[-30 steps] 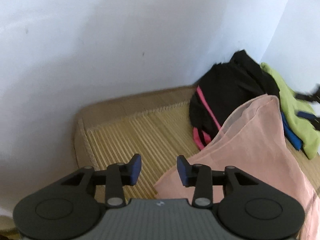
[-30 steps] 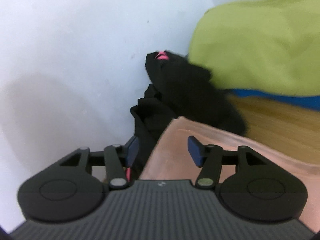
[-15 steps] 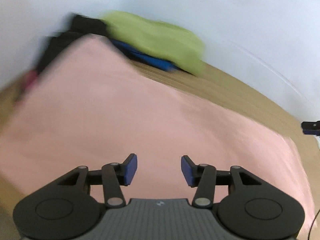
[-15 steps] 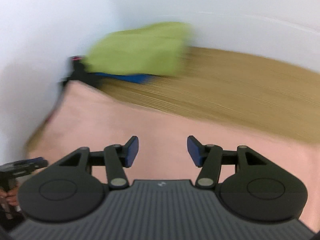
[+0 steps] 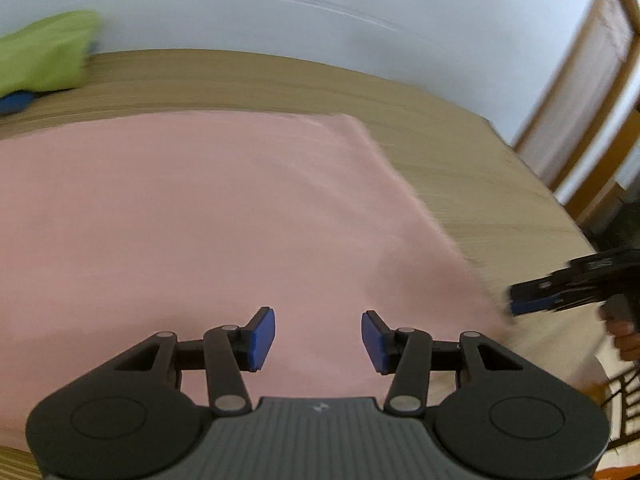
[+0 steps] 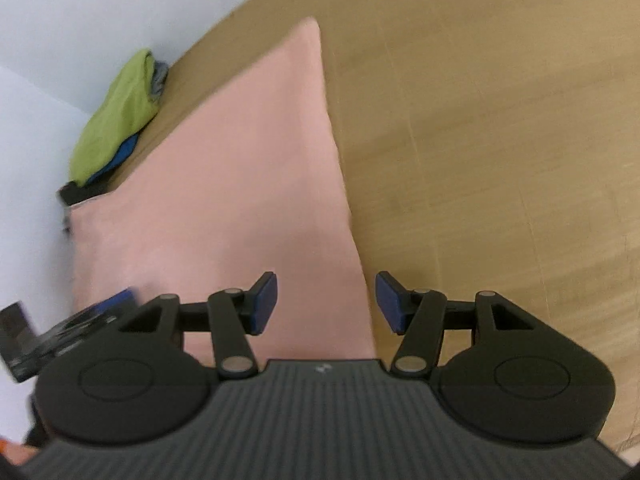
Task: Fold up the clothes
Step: 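Move both open grippers to the peach cloth corners, then grasp a peach cloth corner with each gripper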
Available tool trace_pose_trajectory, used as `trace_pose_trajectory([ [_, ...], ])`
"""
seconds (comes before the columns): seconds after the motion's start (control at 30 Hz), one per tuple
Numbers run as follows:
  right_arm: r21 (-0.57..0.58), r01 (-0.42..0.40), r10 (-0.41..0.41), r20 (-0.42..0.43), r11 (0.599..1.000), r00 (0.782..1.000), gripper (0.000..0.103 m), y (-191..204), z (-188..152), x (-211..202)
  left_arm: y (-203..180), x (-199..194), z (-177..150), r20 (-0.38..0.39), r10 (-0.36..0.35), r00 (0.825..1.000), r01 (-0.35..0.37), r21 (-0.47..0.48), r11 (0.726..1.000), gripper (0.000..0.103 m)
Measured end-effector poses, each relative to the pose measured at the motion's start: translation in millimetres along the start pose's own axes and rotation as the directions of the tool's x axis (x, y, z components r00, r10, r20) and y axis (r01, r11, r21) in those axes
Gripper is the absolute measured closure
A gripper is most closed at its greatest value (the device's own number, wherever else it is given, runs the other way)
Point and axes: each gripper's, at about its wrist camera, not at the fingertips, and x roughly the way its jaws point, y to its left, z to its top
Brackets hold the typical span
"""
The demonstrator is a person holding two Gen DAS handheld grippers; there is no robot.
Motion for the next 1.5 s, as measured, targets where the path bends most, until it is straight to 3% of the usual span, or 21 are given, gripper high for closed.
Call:
trace_pose_trajectory([
  [0.13,0.017,-0.047,0.047,-0.055,0.999,0.997,0.045,-16,-9,8,-50,21,-4,-0.055,-0.068,0.996,0.072,0.082,0.994,0.053],
  [0.23,0.012,-0.090,0.090,-0.033,0.996,0.995,0.049,-9,-10,19,-71,33,-6,-0.090,-0.111,0.990,0.123,0.148,0.981,0.053],
  [0.3,0.014,-0.088,0.089,-0.028,0.996,0.996,0.067,-6,-8,24,-80,41,-8,-0.104,-0.118,0.988,0.135,0.187,0.973,0.052],
  [0.33,0.014,-0.073,0.074,-0.035,0.997,0.997,0.090,-5,-9,27,-87,43,-9,-0.098,-0.119,0.988,0.138,0.213,0.967,0.052],
  [0.37,0.010,-0.057,0.057,-0.046,0.998,0.997,0.097,-1,-9,32,-93,45,-9,-0.093,-0.121,0.988,0.141,0.239,0.961,0.052],
  [0.47,0.003,-0.027,0.027,-0.060,1.000,0.998,0.100,12,-5,38,-117,51,-15,-0.073,-0.138,0.988,0.155,0.339,0.928,0.052],
  [0.6,0.029,-0.070,0.071,-0.046,0.997,0.996,0.100,25,4,27,-145,61,-26,-0.015,-0.103,0.995,0.097,0.491,0.866,0.051],
  [0.8,0.005,-0.092,0.092,-0.060,0.996,0.994,0.100,40,10,10,-173,91,-30,0.092,0.033,0.995,-0.077,0.533,0.842,0.051],
  [0.83,-0.008,-0.093,0.093,-0.069,0.996,0.993,0.100,41,10,8,-175,94,-31,0.104,0.038,0.994,-0.088,0.536,0.840,0.072],
  [0.87,-0.025,-0.094,0.092,-0.079,0.995,0.993,0.099,41,10,5,-177,97,-32,0.117,0.043,0.992,-0.100,0.538,0.837,0.099],
  [1.0,-0.192,-0.043,0.020,-0.122,0.980,0.992,0.094,44,25,-2,-173,99,-26,0.090,0.042,0.995,-0.077,0.441,0.894,0.102],
  [1.03,-0.206,-0.016,-0.004,-0.096,0.978,0.995,0.088,42,36,-4,-170,96,-23,0.092,0.036,0.995,-0.070,0.398,0.915,0.102],
  [1.1,-0.188,0.010,-0.013,-0.018,0.982,1.000,0.063,33,67,-1,-163,85,-15,0.109,0.030,0.994,-0.059,0.276,0.959,0.102],
  [1.13,-0.165,-0.005,0.008,0.018,0.986,1.000,0.045,27,87,6,-159,80,-11,0.117,0.028,0.993,-0.052,0.213,0.976,0.102],
  [1.17,-0.142,-0.027,0.032,0.034,0.989,0.999,0.041,20,108,16,-156,72,-7,0.137,0.038,0.990,-0.058,0.146,0.988,0.102],
  [1.23,-0.092,-0.055,0.057,0.017,0.994,0.998,0.041,10,147,41,-152,59,0,0.181,0.083,0.980,-0.091,0.035,0.995,0.102],
  [1.33,-0.055,-0.074,0.075,0.006,0.996,0.997,0.041,6,196,81,-149,42,4,0.232,0.147,0.962,-0.124,-0.111,0.986,0.102],
  [1.5,-0.095,-0.133,0.133,-0.003,0.987,0.991,0.043,25,242,130,-156,32,-5,0.258,0.235,0.937,-0.177,-0.231,0.957,0.102],
])
